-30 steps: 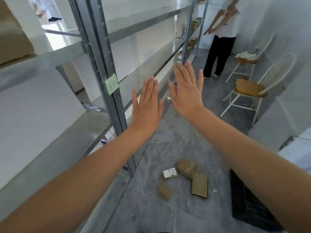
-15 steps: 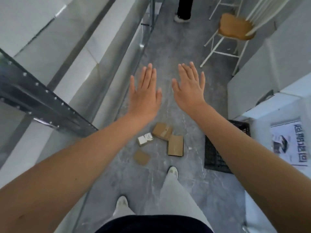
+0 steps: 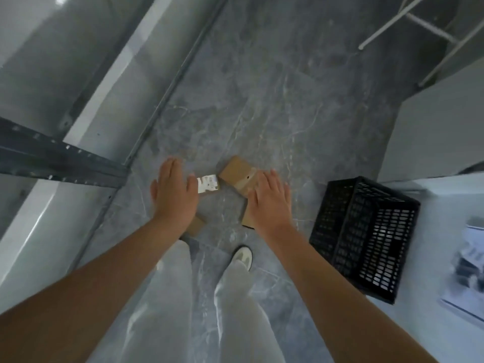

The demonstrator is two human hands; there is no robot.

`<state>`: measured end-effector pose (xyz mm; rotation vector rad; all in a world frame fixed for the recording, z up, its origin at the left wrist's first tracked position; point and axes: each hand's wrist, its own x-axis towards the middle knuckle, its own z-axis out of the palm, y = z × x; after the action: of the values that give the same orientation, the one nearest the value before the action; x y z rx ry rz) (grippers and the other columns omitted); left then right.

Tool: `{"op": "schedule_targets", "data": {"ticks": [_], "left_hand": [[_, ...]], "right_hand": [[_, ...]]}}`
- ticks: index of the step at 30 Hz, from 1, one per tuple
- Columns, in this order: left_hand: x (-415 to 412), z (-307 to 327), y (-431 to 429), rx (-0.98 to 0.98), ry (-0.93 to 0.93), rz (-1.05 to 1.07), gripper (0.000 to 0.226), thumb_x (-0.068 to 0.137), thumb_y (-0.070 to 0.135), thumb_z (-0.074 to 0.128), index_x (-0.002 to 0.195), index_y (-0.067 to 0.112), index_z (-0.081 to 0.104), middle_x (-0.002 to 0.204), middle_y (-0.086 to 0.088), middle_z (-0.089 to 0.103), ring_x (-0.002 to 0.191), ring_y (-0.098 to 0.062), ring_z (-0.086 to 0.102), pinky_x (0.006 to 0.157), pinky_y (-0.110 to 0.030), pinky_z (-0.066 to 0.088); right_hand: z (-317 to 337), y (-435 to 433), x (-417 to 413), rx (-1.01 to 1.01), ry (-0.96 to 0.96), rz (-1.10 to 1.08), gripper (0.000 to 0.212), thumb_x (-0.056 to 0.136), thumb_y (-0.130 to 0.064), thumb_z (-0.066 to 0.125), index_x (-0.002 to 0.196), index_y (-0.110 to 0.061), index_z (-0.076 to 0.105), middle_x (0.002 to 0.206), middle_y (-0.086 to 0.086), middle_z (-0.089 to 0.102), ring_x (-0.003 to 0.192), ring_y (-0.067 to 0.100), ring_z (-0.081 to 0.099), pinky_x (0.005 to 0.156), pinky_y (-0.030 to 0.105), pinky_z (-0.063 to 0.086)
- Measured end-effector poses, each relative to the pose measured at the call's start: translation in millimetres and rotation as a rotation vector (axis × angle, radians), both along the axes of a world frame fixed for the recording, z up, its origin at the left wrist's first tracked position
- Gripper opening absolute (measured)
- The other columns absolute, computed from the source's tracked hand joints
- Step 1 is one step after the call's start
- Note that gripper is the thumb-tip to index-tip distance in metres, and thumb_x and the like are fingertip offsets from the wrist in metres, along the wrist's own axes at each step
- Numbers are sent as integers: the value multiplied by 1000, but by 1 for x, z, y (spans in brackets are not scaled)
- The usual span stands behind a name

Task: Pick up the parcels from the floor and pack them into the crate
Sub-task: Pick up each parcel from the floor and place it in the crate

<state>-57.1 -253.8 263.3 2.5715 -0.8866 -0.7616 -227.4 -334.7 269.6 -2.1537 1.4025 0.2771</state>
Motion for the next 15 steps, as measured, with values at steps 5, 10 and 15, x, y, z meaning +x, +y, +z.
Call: {"op": "schedule_targets", "data": {"ticks": [5,10,15], "left_hand": [[36,-141,21,51,184,156,52,93,32,32,133,4,49,131,-20,52,122,-37,49,105,-50,38],[61,-268,43,192,326,308,38,103,17,31,135,5,48,133,-20,51,120,-30,48,96,-33,34],[80,-399,42,298,385,425,36,103,15,28,114,-4,57,105,-19,58,108,-36,53,88,-37,38]], "right_hand": [[-137,13,26,332,-148,-69,44,104,-24,37,144,-6,36,145,12,39,127,30,46,105,38,37],[-274,10,63,529,-137,-270,49,104,-30,37,150,-11,34,150,8,40,137,21,38,112,33,31],[-407,1,98,516,-79,-270,37,105,-24,38,127,1,55,123,15,57,118,25,52,77,16,32]]}}
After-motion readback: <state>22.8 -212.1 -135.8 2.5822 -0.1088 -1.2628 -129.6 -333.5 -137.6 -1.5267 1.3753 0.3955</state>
